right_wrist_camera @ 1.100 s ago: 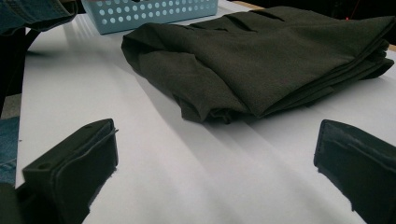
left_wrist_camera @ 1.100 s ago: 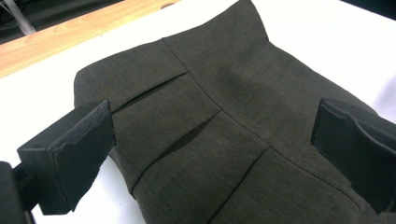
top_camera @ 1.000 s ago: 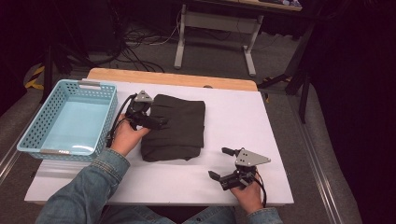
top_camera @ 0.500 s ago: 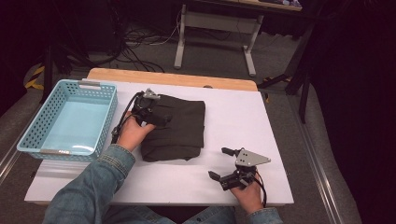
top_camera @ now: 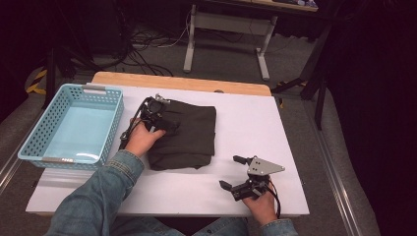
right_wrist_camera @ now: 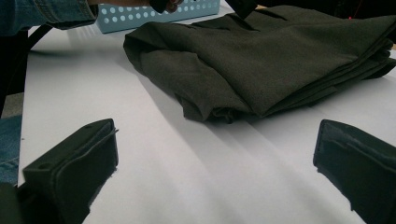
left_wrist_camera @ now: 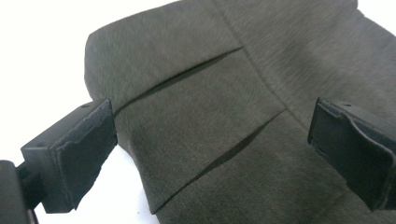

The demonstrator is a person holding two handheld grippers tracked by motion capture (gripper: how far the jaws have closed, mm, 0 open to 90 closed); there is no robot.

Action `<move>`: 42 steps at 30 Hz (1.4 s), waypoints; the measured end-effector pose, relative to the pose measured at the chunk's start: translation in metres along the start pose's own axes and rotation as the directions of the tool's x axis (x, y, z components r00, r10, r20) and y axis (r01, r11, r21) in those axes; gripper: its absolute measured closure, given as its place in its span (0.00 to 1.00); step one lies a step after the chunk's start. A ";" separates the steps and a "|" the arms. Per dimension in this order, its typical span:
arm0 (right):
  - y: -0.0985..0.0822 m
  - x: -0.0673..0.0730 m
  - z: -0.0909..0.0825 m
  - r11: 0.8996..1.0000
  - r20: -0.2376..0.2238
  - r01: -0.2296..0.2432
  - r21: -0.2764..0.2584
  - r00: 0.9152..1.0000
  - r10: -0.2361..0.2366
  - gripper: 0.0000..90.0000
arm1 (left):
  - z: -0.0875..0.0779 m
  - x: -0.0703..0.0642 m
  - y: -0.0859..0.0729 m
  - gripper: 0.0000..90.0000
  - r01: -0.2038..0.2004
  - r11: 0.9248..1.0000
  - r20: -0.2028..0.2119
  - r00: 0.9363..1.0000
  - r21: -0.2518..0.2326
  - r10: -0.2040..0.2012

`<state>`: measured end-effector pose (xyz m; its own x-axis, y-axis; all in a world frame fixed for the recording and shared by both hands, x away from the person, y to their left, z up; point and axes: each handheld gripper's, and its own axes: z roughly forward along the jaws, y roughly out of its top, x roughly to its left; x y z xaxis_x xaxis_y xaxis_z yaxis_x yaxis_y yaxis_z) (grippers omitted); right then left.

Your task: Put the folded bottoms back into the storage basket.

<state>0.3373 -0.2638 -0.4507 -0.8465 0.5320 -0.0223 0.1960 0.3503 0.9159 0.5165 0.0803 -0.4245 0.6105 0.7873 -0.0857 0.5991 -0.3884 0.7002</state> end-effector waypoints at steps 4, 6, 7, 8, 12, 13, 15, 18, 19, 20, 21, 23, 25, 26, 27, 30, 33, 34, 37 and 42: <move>0.000 0.000 0.000 1.000 -0.001 0.000 0.001 1.000 0.000 0.01 | 0.006 0.004 -0.001 0.03 0.039 0.999 -0.010 0.999 0.025 -0.039; 0.000 0.000 0.000 1.000 -0.001 0.000 0.001 1.000 0.000 0.01 | 0.007 0.004 -0.002 0.03 0.051 0.998 -0.010 0.999 0.030 -0.051; 0.000 0.000 0.000 1.000 -0.001 0.000 0.001 1.000 0.000 0.01 | 0.009 0.005 -0.002 0.04 0.065 0.997 -0.013 0.998 0.036 -0.065; 0.000 0.000 0.000 1.000 -0.002 0.000 0.001 1.000 0.000 0.01 | 0.010 0.006 -0.003 0.04 0.079 0.996 -0.016 0.997 0.046 -0.078; 0.000 0.000 0.000 1.000 -0.003 -0.001 0.000 1.000 0.001 0.01 | 0.016 0.009 -0.005 0.05 0.111 0.991 -0.004 0.994 0.076 -0.111; 0.000 0.000 0.000 1.000 -0.002 -0.001 0.001 1.000 0.001 0.01 | 0.016 0.009 -0.005 0.05 0.111 0.991 -0.004 0.994 0.076 -0.111; 0.000 0.000 0.000 1.000 -0.002 -0.001 0.001 1.000 0.001 0.01 | 0.018 0.009 -0.006 0.05 0.123 0.989 0.012 0.992 0.085 -0.125; 0.000 0.000 0.000 1.000 -0.004 -0.002 0.001 1.000 0.002 0.01 | 0.021 0.012 -0.007 0.05 0.126 0.986 0.044 0.990 0.107 -0.131; 0.000 0.000 0.000 1.000 -0.004 -0.002 0.001 1.000 0.002 0.01 | 0.021 0.012 -0.007 0.05 0.126 0.986 0.044 0.990 0.107 -0.131; 0.000 0.000 0.000 1.000 -0.004 -0.002 0.001 1.000 0.002 0.01 | 0.021 0.012 -0.007 0.05 0.128 0.985 0.045 0.990 0.112 -0.134; 0.000 0.000 0.000 1.000 -0.004 -0.002 0.001 1.000 0.002 0.01 | 0.022 0.012 -0.008 0.05 0.129 0.985 0.048 0.990 0.115 -0.135; 0.000 0.000 0.000 1.000 -0.005 -0.002 0.001 1.000 0.002 0.01 | 0.024 0.012 -0.008 0.05 0.129 0.984 0.051 0.989 0.122 -0.136; 0.000 0.000 0.000 1.000 -0.006 0.000 0.002 1.000 0.000 0.01 | 0.025 0.012 -0.008 0.05 0.131 0.983 0.056 0.989 0.128 -0.139; 0.000 0.000 0.000 1.000 -0.006 0.000 0.002 1.000 0.000 0.01 | 0.026 0.012 -0.009 0.05 0.134 0.982 0.060 0.988 0.131 -0.143; 0.000 0.000 0.000 1.000 -0.007 0.000 0.002 1.000 0.000 0.01 | 0.026 0.012 -0.009 0.05 0.145 0.980 0.070 0.985 0.137 -0.156; 0.000 0.000 0.000 1.000 -0.005 0.001 0.003 1.000 -0.001 0.01 | 0.030 0.013 -0.011 0.08 0.177 0.973 0.094 0.977 0.146 -0.192; 0.000 0.000 0.001 1.000 -0.004 0.001 0.004 1.000 -0.001 0.01 | 0.030 0.012 -0.011 0.08 0.168 0.975 0.086 0.980 0.148 -0.182; 0.000 0.000 0.001 1.000 -0.004 0.001 0.004 1.000 -0.001 0.01 | 0.030 0.011 -0.011 0.09 0.159 0.976 0.084 0.981 0.149 -0.173; 0.000 0.000 0.001 1.000 -0.004 0.002 0.005 1.000 -0.002 0.01 | 0.030 0.010 -0.011 0.11 0.156 0.976 0.081 0.982 0.150 -0.169; 0.000 0.000 0.001 1.000 -0.003 0.004 0.005 1.000 -0.004 0.01 | 0.028 0.008 -0.010 0.24 0.143 0.979 0.100 0.982 0.147 -0.158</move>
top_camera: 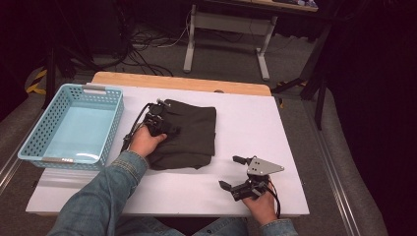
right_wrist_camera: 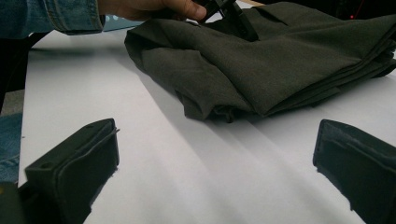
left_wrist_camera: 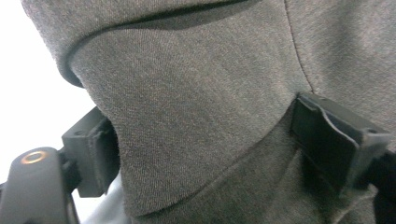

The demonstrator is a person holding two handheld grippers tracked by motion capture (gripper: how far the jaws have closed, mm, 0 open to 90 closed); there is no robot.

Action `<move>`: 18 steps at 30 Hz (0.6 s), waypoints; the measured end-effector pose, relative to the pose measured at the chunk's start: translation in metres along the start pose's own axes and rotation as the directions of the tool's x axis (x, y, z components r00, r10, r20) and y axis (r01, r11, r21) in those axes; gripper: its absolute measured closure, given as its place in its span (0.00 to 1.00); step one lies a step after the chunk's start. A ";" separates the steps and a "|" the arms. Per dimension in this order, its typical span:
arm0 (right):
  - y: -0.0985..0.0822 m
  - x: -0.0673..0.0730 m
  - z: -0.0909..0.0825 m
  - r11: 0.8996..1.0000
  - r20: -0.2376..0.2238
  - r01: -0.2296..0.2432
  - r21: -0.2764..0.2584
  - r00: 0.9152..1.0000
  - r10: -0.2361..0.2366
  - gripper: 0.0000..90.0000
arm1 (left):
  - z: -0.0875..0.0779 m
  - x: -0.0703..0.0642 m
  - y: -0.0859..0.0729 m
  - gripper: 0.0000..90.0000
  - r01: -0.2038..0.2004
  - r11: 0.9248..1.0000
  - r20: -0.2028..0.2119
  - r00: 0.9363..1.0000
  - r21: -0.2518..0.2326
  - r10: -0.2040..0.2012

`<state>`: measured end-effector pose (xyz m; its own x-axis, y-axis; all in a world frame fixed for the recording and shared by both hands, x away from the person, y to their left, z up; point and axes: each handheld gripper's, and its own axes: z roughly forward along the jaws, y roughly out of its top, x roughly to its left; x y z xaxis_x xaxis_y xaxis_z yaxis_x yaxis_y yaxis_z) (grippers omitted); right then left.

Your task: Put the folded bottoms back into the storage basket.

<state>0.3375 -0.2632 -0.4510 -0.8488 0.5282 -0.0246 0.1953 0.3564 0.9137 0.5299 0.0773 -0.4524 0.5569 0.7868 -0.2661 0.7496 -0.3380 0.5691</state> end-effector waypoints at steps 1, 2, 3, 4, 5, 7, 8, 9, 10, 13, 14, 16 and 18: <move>0.000 0.000 0.000 1.000 -0.001 -0.002 -0.001 1.000 0.002 0.01 | 0.000 0.000 0.000 0.24 0.002 1.000 0.014 1.000 -0.003 -0.002; 0.000 0.000 0.000 1.000 -0.002 -0.003 -0.002 1.000 0.003 0.01 | 0.000 -0.001 0.000 0.29 -0.001 1.000 0.022 1.000 -0.002 0.001; 0.000 0.000 0.000 1.000 0.000 -0.004 -0.002 1.000 0.004 0.01 | -0.001 -0.002 0.000 0.36 0.007 1.000 0.043 0.999 0.002 -0.007; 0.000 0.000 0.000 1.000 0.000 -0.004 -0.002 1.000 0.004 0.01 | -0.001 -0.002 0.000 0.40 0.007 1.000 0.043 0.999 0.002 -0.007; 0.000 0.000 0.000 1.000 0.000 -0.004 -0.001 1.000 0.004 0.01 | -0.001 -0.002 0.000 0.40 0.006 1.000 0.050 0.999 0.004 -0.007; 0.000 0.000 0.000 1.000 0.000 -0.003 -0.001 1.000 0.003 0.01 | -0.001 -0.004 0.001 0.51 0.002 1.000 0.065 0.998 0.003 -0.002; 0.000 0.000 0.000 1.000 -0.002 -0.004 -0.001 1.000 0.004 0.01 | -0.001 -0.004 0.001 0.54 -0.002 1.000 0.069 0.998 0.003 0.002; 0.000 0.000 0.000 1.000 -0.002 -0.004 -0.001 1.000 0.004 0.01 | -0.002 -0.005 0.001 0.54 -0.001 1.000 0.070 0.998 0.002 0.001; 0.000 0.000 0.000 1.000 -0.002 -0.004 -0.001 1.000 0.004 0.01 | -0.002 -0.006 0.001 0.61 -0.006 1.000 0.071 0.997 0.000 0.006; 0.000 0.000 0.000 1.000 -0.003 -0.004 -0.002 1.000 0.004 0.01 | -0.003 -0.011 0.001 0.67 -0.020 1.000 0.044 0.999 -0.009 0.020; 0.000 0.000 0.000 1.000 -0.003 -0.004 -0.002 1.000 0.004 0.01 | -0.003 -0.011 0.001 0.68 -0.020 1.000 0.044 0.999 -0.009 0.020; 0.000 0.000 0.000 1.000 -0.004 -0.005 -0.003 1.000 0.005 0.01 | -0.004 -0.013 0.001 0.69 -0.024 1.000 0.034 0.999 -0.012 0.025; 0.000 0.000 0.000 1.000 -0.003 -0.005 -0.003 1.000 0.005 0.01 | -0.005 -0.014 0.001 0.70 -0.033 0.999 0.020 0.999 -0.016 0.034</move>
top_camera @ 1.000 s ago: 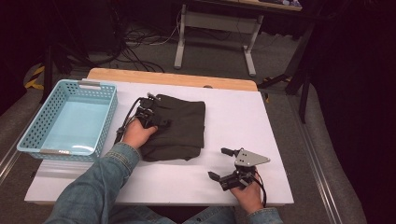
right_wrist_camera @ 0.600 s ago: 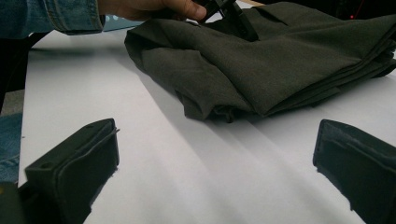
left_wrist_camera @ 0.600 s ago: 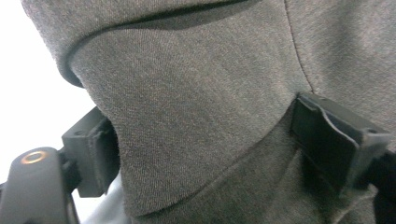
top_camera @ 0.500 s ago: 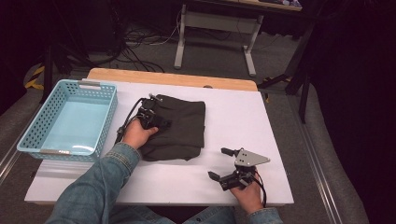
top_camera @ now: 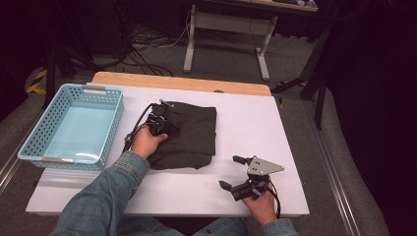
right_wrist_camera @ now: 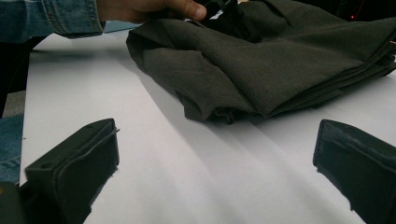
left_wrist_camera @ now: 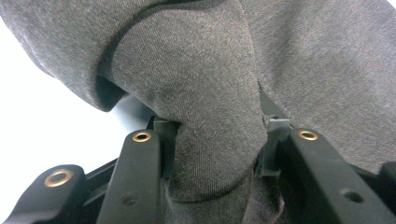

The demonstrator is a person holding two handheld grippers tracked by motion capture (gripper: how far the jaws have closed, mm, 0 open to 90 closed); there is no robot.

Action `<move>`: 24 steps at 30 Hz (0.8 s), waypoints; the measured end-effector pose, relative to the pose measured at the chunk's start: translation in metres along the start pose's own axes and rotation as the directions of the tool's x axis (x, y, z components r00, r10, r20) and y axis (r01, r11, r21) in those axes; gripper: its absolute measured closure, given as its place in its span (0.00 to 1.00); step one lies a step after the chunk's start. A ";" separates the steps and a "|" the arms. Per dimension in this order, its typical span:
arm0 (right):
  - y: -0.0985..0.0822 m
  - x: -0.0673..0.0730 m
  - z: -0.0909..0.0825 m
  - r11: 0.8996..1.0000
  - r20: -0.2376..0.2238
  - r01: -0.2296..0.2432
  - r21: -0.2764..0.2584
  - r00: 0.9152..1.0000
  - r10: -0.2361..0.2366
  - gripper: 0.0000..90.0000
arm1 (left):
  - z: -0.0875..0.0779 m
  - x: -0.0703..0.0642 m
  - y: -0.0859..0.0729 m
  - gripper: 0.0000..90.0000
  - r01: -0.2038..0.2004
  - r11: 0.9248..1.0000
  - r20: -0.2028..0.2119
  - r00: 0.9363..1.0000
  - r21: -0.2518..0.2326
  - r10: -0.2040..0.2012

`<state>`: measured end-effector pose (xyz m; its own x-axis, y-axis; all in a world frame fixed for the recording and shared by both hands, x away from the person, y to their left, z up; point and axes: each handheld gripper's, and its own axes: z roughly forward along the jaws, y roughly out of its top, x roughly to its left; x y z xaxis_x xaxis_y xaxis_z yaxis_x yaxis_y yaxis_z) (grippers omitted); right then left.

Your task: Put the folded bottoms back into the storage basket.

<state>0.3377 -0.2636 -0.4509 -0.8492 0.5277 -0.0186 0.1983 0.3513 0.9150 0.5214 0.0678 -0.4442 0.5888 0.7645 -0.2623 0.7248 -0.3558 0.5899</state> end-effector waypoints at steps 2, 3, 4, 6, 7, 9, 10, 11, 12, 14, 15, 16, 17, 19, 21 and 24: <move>0.000 0.000 0.000 1.000 0.001 0.000 -0.001 1.000 0.000 0.01 | -0.001 -0.001 0.001 0.72 -0.005 1.000 -0.003 1.000 -0.003 0.005; 0.000 0.000 0.000 1.000 0.001 -0.001 -0.002 1.000 0.001 0.01 | -0.002 -0.001 0.001 0.72 -0.004 1.000 -0.006 1.000 -0.003 0.004; 0.000 0.000 -0.001 1.000 0.003 -0.002 -0.002 1.000 0.002 0.01 | -0.003 -0.001 0.001 0.73 -0.002 1.000 -0.011 1.000 -0.006 0.002; 0.000 0.000 -0.001 1.000 0.002 -0.003 -0.003 1.000 0.003 0.01 | -0.007 -0.003 0.002 0.73 -0.010 1.000 -0.015 1.000 -0.017 0.010; 0.000 -0.001 -0.001 1.000 0.001 -0.003 -0.004 1.000 0.003 0.01 | -0.009 -0.004 0.003 0.74 -0.014 1.000 -0.012 1.000 -0.025 0.014; 0.000 -0.001 -0.001 1.000 0.002 -0.004 -0.005 1.000 0.004 0.01 | -0.014 -0.005 0.004 0.74 -0.014 0.999 -0.010 1.000 -0.043 0.014; 0.000 -0.001 -0.001 1.000 0.002 -0.004 -0.005 1.000 0.004 0.01 | -0.020 -0.006 0.007 0.74 -0.021 0.998 -0.010 1.000 -0.054 0.021; 0.000 -0.001 -0.001 1.000 0.002 -0.005 -0.004 1.000 0.005 0.01 | -0.023 -0.007 0.008 0.74 -0.022 0.998 -0.005 1.000 -0.063 0.022; 0.000 -0.001 -0.001 1.000 0.003 -0.004 -0.004 1.000 0.004 0.01 | -0.026 -0.008 0.009 0.74 -0.024 0.997 0.001 1.000 -0.069 0.024; 0.000 -0.001 -0.001 1.000 0.003 -0.005 -0.006 1.000 0.005 0.01 | -0.029 -0.010 0.011 0.75 -0.029 0.997 0.002 1.000 -0.074 0.029; 0.000 -0.001 -0.001 1.000 0.003 -0.005 -0.006 1.000 0.005 0.01 | -0.032 -0.011 0.012 0.75 -0.036 0.996 0.002 0.999 -0.084 0.036; 0.000 -0.001 -0.001 1.000 0.002 -0.005 -0.006 1.000 0.005 0.01 | -0.035 -0.013 0.013 0.75 -0.040 0.995 0.007 0.999 -0.089 0.040; 0.000 -0.001 -0.001 1.000 0.003 -0.005 -0.006 1.000 0.005 0.01 | -0.038 -0.014 0.014 0.75 -0.047 0.994 0.008 0.999 -0.098 0.048; 0.000 -0.001 -0.001 1.000 0.003 -0.005 -0.006 1.000 0.005 0.01 | -0.043 -0.016 0.017 0.75 -0.052 0.992 0.016 0.998 -0.111 0.054; 0.000 -0.001 -0.002 1.000 0.001 -0.007 -0.006 1.000 0.007 0.01 | -0.049 -0.019 0.019 0.75 -0.055 0.990 0.027 0.998 -0.127 0.058; 0.000 -0.001 -0.002 1.000 0.001 -0.008 -0.008 1.000 0.008 0.01 | -0.059 -0.023 0.022 0.75 -0.072 0.986 0.039 0.996 -0.150 0.079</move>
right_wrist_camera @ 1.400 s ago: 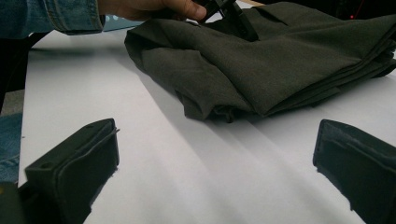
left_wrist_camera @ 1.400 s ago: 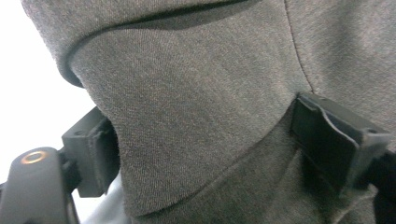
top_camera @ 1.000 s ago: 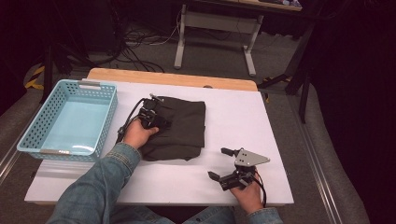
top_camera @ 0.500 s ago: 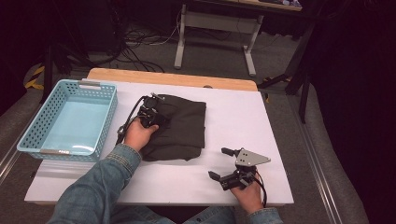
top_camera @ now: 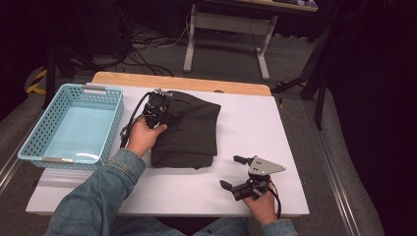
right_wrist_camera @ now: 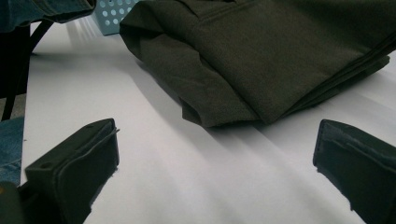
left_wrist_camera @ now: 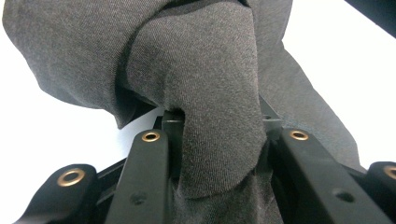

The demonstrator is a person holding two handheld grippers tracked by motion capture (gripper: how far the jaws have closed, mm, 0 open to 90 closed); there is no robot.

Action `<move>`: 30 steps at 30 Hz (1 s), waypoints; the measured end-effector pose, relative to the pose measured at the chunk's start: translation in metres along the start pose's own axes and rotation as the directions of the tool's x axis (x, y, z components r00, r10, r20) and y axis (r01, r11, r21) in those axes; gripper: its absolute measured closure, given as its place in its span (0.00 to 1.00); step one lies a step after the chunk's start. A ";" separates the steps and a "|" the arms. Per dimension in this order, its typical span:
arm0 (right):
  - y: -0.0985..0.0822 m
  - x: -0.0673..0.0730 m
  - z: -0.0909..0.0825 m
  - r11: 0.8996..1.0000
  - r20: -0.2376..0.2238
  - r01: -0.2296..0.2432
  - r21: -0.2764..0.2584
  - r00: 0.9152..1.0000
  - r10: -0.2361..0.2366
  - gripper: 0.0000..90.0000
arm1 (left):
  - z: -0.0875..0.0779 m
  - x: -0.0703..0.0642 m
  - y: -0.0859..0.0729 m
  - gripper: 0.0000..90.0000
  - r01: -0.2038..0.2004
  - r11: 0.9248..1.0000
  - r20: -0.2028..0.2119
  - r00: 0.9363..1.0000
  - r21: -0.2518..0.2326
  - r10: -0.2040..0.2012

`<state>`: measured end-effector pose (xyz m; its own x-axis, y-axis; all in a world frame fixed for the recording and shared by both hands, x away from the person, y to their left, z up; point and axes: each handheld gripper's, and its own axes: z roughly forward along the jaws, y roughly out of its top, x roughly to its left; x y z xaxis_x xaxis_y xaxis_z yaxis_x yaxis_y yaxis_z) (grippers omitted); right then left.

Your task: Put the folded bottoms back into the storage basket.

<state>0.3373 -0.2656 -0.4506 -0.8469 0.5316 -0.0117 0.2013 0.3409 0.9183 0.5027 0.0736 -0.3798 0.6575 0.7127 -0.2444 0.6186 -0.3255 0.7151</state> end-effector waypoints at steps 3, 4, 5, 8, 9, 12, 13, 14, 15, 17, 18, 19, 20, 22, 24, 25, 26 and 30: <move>0.000 0.000 0.000 1.000 0.000 0.000 -0.001 1.000 0.000 0.01 | -0.005 -0.003 0.003 0.75 -0.006 1.000 0.011 1.000 -0.012 0.006; 0.000 0.000 0.000 1.000 0.000 0.000 -0.001 1.000 0.000 0.01 | -0.007 -0.004 0.004 0.75 -0.010 1.000 0.015 1.000 -0.018 0.010; 0.000 0.000 0.000 1.000 0.000 0.001 -0.001 1.000 -0.001 0.01 | -0.010 -0.006 0.006 0.75 -0.016 1.000 0.015 1.000 -0.022 0.017; 0.000 0.000 0.000 1.000 0.000 0.000 -0.001 1.000 0.000 0.01 | -0.018 -0.009 0.011 0.76 -0.027 0.999 0.022 0.999 -0.038 0.028; 0.000 0.000 0.000 1.000 0.000 0.001 -0.002 1.000 -0.001 0.01 | -0.023 -0.011 0.014 0.76 -0.041 0.998 0.018 0.999 -0.045 0.042; 0.000 0.000 0.000 1.000 0.000 0.000 -0.002 1.000 0.000 0.01 | -0.028 -0.012 0.016 0.76 -0.039 0.998 0.020 0.999 -0.050 0.040; 0.000 0.000 0.000 1.000 -0.001 0.000 -0.002 1.000 0.000 0.01 | -0.029 -0.013 0.017 0.76 -0.038 0.998 0.021 0.999 -0.055 0.039; 0.000 0.000 0.000 1.000 -0.001 0.000 -0.002 1.000 0.000 0.01 | -0.031 -0.013 0.018 0.76 -0.042 0.998 0.022 0.999 -0.054 0.043; 0.000 0.000 0.000 1.000 0.000 0.001 -0.003 1.000 -0.001 0.01 | -0.033 -0.013 0.019 0.77 -0.040 0.998 0.021 0.999 -0.055 0.041; 0.000 0.000 0.000 1.000 -0.001 0.000 -0.003 1.000 0.000 0.01 | -0.036 -0.013 0.020 0.77 -0.040 0.998 0.029 0.999 -0.058 0.042; 0.000 0.000 0.000 1.000 0.000 0.001 -0.002 1.000 -0.001 0.01 | -0.038 -0.014 0.021 0.77 -0.040 0.997 0.027 0.999 -0.058 0.042; 0.000 0.000 0.000 1.000 -0.001 0.001 -0.002 1.000 -0.001 0.01 | -0.039 -0.014 0.022 0.78 -0.037 0.997 0.028 0.999 -0.060 0.039; 0.000 0.000 0.000 1.000 0.000 0.000 -0.003 1.000 0.000 0.01 | -0.041 -0.014 0.023 0.78 -0.043 0.997 0.026 0.999 -0.065 0.045; 0.000 0.000 0.000 1.000 0.000 0.000 -0.004 1.000 0.000 0.01 | -0.045 -0.015 0.024 0.79 -0.039 0.997 0.028 0.999 -0.070 0.041; 0.000 0.000 0.000 1.000 0.000 0.000 -0.004 1.000 0.000 0.01 | -0.049 -0.015 0.025 0.79 -0.043 0.996 0.025 0.999 -0.075 0.045; 0.000 0.000 0.000 1.000 0.000 0.000 -0.003 1.000 0.000 0.01 | -0.051 -0.015 0.026 0.79 -0.048 0.996 0.021 0.999 -0.079 0.050; 0.000 0.000 0.000 1.000 -0.001 0.000 -0.003 1.000 0.000 0.01 | -0.055 -0.015 0.028 0.79 -0.046 0.995 0.022 0.999 -0.083 0.048; 0.000 0.000 0.000 1.000 0.000 0.000 -0.004 1.000 0.000 0.01 | -0.061 -0.013 0.030 0.80 -0.046 0.995 0.019 0.999 -0.090 0.048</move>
<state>0.3373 -0.2659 -0.4504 -0.8469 0.5317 -0.0115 0.1997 0.3380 0.9197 0.4861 0.0925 -0.3147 0.6946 0.6843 -0.2219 0.5464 -0.3011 0.7815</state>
